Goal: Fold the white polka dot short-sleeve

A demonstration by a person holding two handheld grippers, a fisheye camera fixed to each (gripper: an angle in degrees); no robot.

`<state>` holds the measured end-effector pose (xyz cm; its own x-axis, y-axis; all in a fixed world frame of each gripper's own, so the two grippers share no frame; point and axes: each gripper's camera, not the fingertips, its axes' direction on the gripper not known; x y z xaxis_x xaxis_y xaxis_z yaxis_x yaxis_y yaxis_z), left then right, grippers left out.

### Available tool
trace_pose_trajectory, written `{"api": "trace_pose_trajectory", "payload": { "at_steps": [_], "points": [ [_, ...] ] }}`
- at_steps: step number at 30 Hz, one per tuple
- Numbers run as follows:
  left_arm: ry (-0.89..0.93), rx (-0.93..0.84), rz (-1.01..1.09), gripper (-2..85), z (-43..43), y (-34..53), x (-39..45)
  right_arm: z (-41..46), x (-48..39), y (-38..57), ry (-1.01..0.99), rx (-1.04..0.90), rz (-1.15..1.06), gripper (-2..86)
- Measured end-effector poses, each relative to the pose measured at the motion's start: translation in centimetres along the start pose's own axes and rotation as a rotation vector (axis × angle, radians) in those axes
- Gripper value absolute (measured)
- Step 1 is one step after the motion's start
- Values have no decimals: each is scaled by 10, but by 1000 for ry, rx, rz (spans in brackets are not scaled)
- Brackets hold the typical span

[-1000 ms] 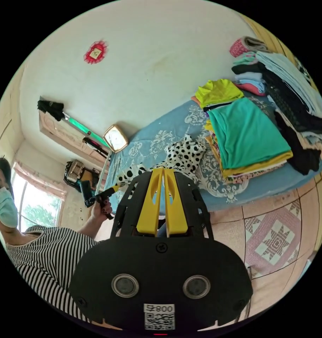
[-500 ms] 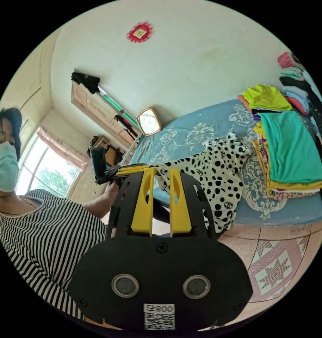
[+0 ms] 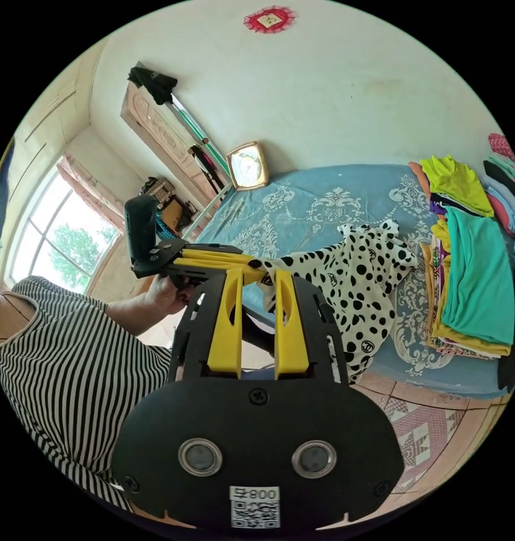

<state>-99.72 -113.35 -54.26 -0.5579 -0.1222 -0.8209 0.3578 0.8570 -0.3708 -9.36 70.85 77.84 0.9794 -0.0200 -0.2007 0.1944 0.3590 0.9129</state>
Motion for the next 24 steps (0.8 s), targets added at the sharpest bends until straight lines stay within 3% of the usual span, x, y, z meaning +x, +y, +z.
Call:
{"api": "trace_pose_trajectory", "payload": {
  "at_steps": [8, 24],
  "points": [
    [-9, -36, 52, 13, 22, -8, 15, 12, 26, 8, -110, 5, 103, 77],
    [-74, -116, 156, 17, 57, -18, -10, 26, 69, 22, -99, -40, 236, 28]
  ]
}}
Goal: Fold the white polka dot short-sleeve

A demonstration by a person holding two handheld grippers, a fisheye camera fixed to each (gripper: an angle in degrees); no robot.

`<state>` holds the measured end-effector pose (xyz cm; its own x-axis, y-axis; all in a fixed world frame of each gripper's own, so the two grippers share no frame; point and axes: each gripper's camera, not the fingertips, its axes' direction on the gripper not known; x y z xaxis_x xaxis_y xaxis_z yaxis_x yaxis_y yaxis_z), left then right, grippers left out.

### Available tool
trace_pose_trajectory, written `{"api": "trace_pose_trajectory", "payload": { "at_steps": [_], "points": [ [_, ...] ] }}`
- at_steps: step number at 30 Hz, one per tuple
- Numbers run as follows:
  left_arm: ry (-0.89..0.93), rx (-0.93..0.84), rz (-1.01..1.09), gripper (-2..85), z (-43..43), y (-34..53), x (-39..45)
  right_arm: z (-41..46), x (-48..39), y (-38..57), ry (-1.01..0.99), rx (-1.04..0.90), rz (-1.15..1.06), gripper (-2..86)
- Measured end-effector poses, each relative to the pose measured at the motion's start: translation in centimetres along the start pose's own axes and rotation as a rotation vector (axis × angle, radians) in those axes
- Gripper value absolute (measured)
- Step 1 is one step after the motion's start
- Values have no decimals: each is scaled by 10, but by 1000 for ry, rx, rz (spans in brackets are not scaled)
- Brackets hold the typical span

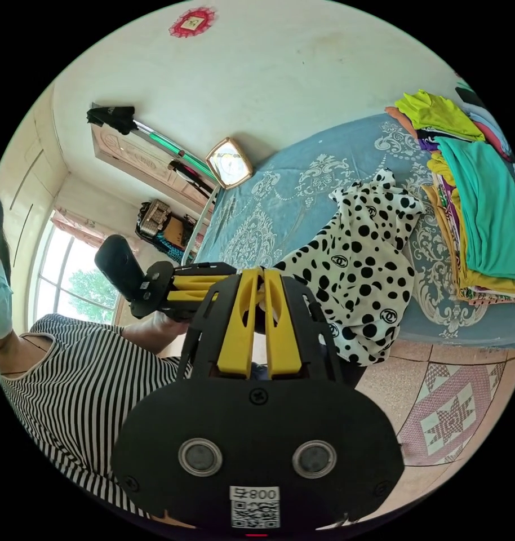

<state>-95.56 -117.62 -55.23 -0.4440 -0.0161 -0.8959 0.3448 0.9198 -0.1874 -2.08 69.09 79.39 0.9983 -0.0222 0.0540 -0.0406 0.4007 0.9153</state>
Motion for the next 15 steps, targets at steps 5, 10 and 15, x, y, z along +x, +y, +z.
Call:
{"api": "trace_pose_trajectory", "payload": {
  "at_steps": [5, 10, 15],
  "points": [
    [78, 38, -29, 20, 0, 12, -39, -10, 17, 7, -26, 7, 14, 9],
    [275, 166, -207, 30, -12, 46, -123, -43, 37, 21, -115, 79, 34, 5],
    [440, 171, -554, 61, 20, 86, -251, -86, 50, 38, -229, 170, 31, 4]
  ]
}}
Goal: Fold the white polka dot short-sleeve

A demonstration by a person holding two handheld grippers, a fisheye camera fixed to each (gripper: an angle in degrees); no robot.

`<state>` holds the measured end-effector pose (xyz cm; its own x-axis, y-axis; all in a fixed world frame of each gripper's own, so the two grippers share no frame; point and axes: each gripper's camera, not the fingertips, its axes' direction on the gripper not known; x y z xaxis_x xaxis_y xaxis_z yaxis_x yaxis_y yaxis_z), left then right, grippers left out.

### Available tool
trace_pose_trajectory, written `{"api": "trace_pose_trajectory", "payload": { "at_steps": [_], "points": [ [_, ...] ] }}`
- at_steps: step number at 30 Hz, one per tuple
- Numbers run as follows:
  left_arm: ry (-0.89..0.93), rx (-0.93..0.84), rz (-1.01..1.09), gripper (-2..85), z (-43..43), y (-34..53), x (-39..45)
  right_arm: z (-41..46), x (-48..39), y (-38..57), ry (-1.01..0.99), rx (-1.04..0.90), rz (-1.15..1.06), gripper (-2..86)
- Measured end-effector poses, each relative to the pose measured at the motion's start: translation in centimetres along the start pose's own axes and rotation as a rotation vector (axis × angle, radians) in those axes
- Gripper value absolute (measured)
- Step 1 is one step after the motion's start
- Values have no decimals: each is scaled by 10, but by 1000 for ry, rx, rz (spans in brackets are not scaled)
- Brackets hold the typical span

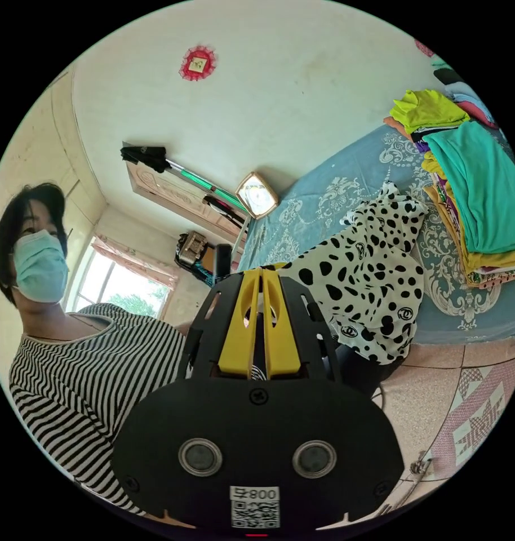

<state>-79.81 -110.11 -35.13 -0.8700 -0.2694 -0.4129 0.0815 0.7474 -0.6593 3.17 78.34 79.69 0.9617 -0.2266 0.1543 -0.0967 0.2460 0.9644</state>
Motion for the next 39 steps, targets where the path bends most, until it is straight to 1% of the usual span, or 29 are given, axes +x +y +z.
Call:
{"api": "trace_pose_trajectory", "payload": {
  "at_steps": [1, 3, 6, 8, 13, 15, 18, 22, 26, 28, 34, 39],
  "points": [
    [42, 6, -48, 66, 0, -4, -16, -12, 0, 1, -21, 23, -5, 4],
    [181, 42, -224, 81, 5, -16, -77, -30, -2, 0, -47, 61, -17, 4],
    [300, 58, -403, 92, 21, -24, -136, -58, -5, -6, -73, 110, -45, 4],
    [332, 50, -483, 98, 30, -29, -163, -76, -10, -14, -91, 129, -85, 4],
    [432, 93, -651, 118, 40, -37, -219, -112, -15, -32, -104, 161, -144, 4],
    [477, 136, -736, 122, 38, -34, -240, -124, -13, -37, -105, 169, -155, 4],
    [505, 190, -795, 122, 29, -31, -258, -138, -10, -43, -114, 175, -166, 4],
    [508, 229, -822, 105, 13, -37, -273, -156, -2, -46, -125, 180, -159, 4],
    [500, 255, -789, 46, -15, -53, -279, -177, 3, -44, -106, 199, -145, 4],
    [482, 243, -762, 35, -32, -59, -278, -188, 4, -43, -92, 209, -139, 4],
    [508, 302, -668, 20, -117, -59, -263, -223, 1, -42, -74, 250, -143, 3],
    [548, 418, -559, 16, -218, -42, -229, -243, -9, -44, -108, 273, -177, 4]
  ]
}}
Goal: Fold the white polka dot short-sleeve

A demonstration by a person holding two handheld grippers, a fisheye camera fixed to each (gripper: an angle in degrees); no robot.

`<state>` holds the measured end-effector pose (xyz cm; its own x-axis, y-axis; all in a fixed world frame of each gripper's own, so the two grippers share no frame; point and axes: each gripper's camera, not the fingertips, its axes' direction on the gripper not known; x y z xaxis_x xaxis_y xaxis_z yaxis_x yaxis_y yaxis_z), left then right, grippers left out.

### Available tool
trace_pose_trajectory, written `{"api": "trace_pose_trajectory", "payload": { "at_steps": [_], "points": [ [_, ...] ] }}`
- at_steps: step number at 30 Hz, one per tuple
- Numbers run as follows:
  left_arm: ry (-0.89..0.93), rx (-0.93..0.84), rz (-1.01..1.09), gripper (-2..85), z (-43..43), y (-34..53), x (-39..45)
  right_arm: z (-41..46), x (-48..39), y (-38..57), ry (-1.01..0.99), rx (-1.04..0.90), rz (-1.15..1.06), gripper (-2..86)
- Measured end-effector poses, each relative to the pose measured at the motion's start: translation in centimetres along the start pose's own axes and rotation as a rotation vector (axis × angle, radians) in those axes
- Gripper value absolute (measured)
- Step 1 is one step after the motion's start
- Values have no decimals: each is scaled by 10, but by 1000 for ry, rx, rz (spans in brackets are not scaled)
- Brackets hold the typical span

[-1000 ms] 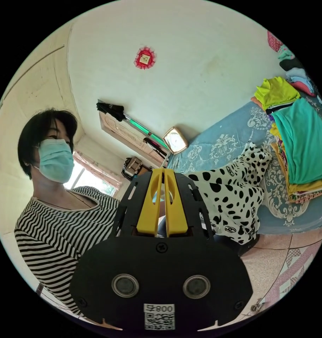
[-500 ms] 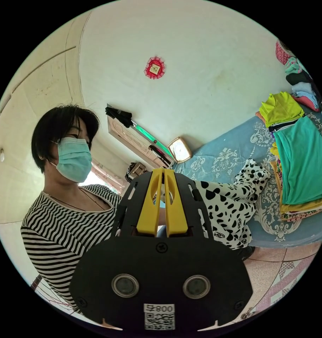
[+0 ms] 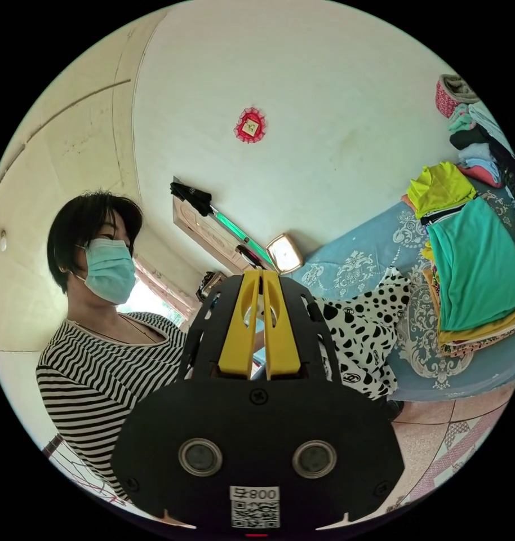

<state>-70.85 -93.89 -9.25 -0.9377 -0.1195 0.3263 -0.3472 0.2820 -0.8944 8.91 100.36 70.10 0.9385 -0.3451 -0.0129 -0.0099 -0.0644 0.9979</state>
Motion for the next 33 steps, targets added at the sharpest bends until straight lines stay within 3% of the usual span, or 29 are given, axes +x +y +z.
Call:
{"api": "trace_pose_trajectory", "payload": {
  "at_steps": [15, 24, 33],
  "points": [
    [176, 165, 592, 10, -180, 95, 293, -45, -115, -50, -70, 12, -306, 3],
    [123, 209, 912, 10, -242, 181, 451, -73, -177, -80, -117, 38, -462, 3],
    [48, 234, 1114, 10, -278, 261, 560, -104, -220, -95, -168, 71, -560, 4]
  ]
}}
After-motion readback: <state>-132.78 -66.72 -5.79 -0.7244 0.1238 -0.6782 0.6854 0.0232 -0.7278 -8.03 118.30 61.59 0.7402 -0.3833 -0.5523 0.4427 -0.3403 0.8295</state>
